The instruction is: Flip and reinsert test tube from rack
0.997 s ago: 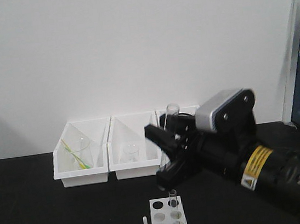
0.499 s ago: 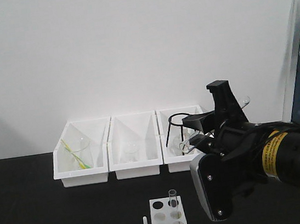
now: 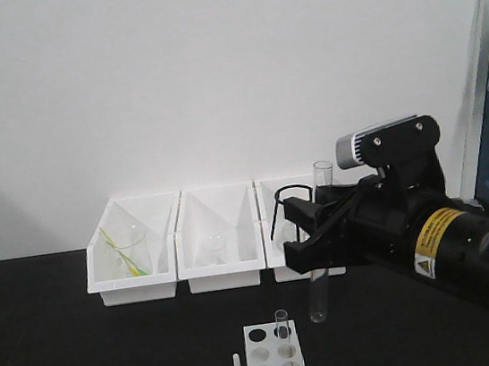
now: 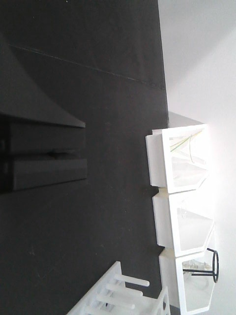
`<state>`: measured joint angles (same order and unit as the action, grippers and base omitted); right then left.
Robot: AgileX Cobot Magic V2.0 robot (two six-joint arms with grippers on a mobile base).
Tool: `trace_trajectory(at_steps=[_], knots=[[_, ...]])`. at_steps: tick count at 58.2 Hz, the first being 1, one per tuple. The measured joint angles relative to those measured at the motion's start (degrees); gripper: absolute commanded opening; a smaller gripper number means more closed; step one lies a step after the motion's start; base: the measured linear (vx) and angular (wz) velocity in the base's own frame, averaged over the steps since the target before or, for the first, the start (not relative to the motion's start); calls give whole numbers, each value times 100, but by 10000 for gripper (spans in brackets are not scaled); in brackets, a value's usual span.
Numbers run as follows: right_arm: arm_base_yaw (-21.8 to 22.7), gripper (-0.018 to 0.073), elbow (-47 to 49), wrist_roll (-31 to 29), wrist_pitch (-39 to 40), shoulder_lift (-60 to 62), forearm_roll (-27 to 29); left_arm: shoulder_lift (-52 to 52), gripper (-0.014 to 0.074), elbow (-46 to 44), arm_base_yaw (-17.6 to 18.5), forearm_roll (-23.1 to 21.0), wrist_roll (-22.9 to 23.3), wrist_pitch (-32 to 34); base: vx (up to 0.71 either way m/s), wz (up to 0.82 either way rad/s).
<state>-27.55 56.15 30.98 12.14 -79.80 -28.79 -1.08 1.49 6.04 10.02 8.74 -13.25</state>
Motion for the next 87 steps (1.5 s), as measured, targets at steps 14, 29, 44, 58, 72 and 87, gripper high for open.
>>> trace_trajectory(at_steps=[14,29,44,58,72,87], knots=[[0,-4,-1260,-801,2619,-533,-21,0,-6,0,0,0,0,0,0,0],[0,-4,-1578,-1321,3613,-1118,-70,0,-6,0,0,0,0,0,0,0],[0,-3,-1251,-1356,3796,-1501,-327,0,-6,0,0,0,0,0,0,0],[0,-3,-1156,-1307,3687,-1819,-672,0,-6,0,0,0,0,0,0,0],[0,20,-1156,-1289,3681,-2310,-676,0,-6,0,0,0,0,0,0,0],[0,205,-1135,-1287,3693,-2563,-671,0,-6,0,0,0,0,0,0,0]])
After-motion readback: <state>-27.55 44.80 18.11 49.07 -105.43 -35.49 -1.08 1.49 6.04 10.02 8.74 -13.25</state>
